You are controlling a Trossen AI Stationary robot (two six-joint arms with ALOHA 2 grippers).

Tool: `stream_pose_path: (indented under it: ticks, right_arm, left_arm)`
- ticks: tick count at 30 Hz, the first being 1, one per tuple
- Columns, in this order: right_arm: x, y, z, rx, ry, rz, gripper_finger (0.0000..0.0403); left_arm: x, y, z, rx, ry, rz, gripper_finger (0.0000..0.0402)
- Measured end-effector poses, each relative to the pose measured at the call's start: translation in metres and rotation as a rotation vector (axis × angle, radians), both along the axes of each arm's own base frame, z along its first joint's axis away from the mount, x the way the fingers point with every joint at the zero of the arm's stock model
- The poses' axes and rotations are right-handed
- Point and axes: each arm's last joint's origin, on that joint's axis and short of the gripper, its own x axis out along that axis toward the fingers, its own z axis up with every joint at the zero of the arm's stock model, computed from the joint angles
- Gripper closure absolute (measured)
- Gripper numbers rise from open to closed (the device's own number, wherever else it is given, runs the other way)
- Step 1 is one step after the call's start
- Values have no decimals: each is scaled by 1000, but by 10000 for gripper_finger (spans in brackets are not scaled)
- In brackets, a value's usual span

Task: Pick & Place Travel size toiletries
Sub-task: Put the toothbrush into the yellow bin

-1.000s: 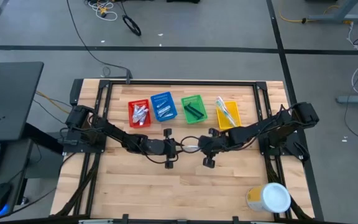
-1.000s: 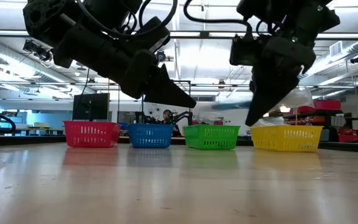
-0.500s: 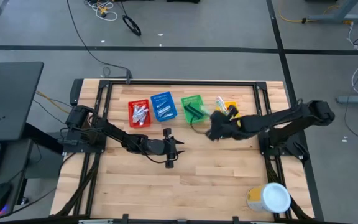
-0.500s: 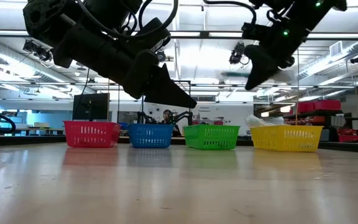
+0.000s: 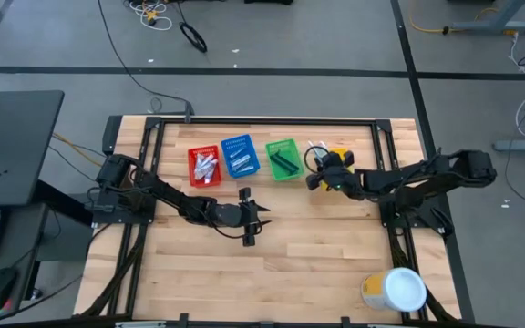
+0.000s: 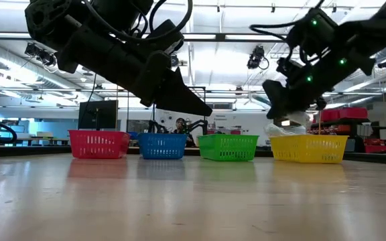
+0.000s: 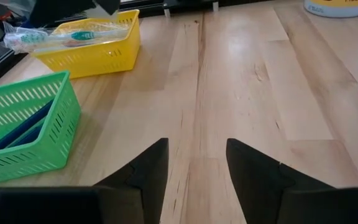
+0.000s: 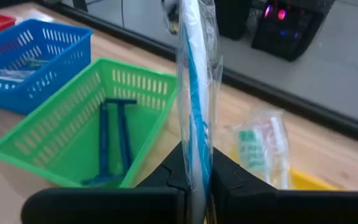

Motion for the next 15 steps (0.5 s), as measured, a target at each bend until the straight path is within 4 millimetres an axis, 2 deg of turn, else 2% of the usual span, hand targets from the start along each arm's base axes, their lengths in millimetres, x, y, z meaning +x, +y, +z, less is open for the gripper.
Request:
stream_pose_path:
  ticks: [9, 15]
  right_arm:
    - [-18, -16, -20, 28, 62, -33, 374]
    - [-24, -20, -27, 63, 100, 2, 359]
  left_arm:
    - [0, 0, 0, 2, 1, -1, 230]
    - [0, 0, 0, 2, -1, -1, 229]
